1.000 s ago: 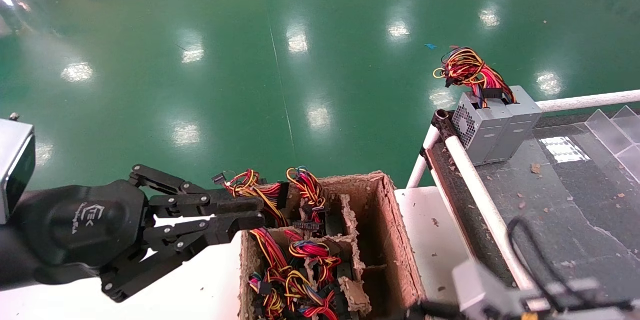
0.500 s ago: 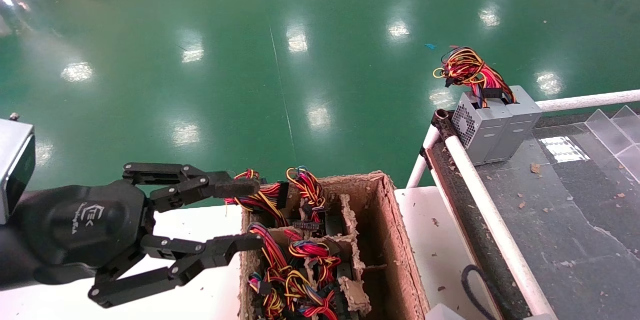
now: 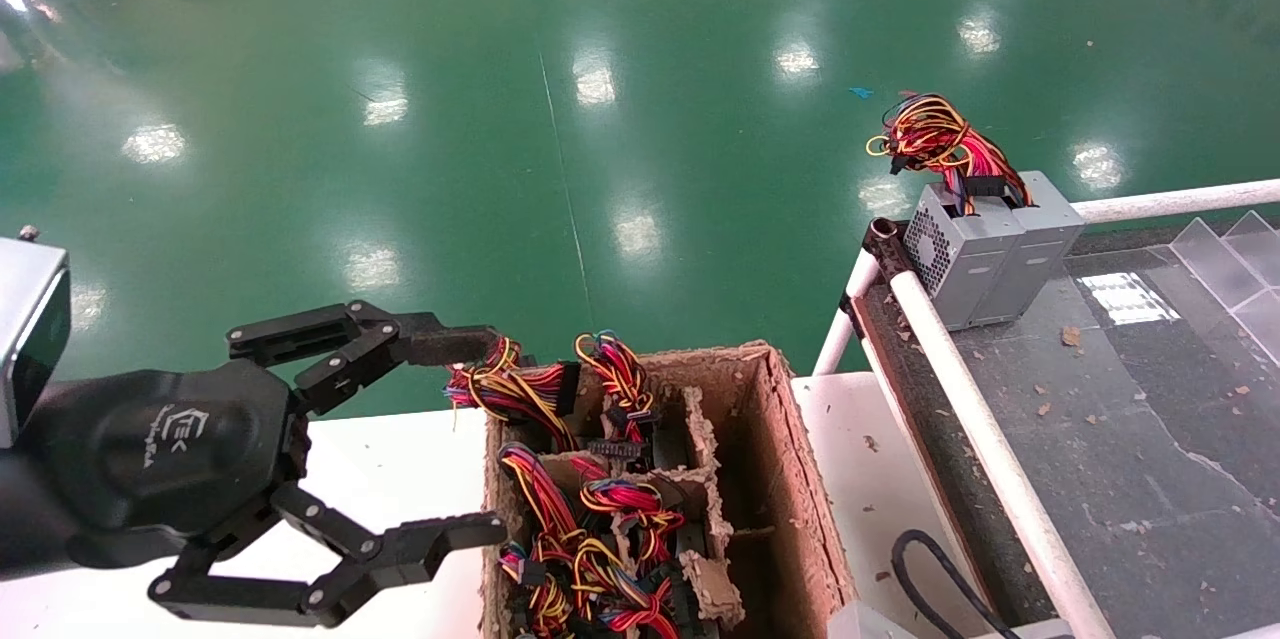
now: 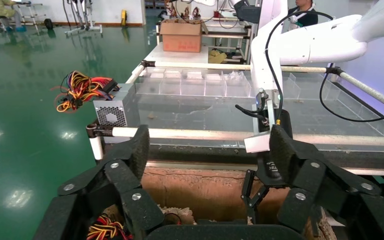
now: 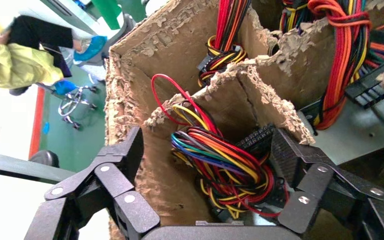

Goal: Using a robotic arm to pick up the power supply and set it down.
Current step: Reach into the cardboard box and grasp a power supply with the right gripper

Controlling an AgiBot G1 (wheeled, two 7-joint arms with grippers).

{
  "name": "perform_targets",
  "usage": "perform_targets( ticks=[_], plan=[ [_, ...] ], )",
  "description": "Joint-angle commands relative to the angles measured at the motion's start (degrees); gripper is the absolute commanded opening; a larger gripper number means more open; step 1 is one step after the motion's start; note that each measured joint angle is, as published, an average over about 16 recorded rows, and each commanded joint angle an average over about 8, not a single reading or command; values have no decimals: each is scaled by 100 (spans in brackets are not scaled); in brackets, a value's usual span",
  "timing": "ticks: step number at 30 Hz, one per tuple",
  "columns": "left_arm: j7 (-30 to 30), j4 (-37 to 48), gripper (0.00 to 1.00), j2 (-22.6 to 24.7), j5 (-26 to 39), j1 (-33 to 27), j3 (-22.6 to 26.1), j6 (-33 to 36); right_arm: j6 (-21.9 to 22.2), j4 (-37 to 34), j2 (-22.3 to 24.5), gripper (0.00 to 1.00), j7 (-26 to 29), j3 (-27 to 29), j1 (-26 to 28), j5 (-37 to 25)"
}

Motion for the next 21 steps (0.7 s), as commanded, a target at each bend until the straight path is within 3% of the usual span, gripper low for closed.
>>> perform_targets(
  ticks=[1, 21],
  plan=[
    [0, 0, 100, 0, 0, 0, 0, 0, 36, 54, -13, 0, -9, -3, 10, -36],
    [1, 0, 100, 0, -1, 0, 1, 0, 243, 451, -10, 0, 5, -55, 78, -383]
  ],
)
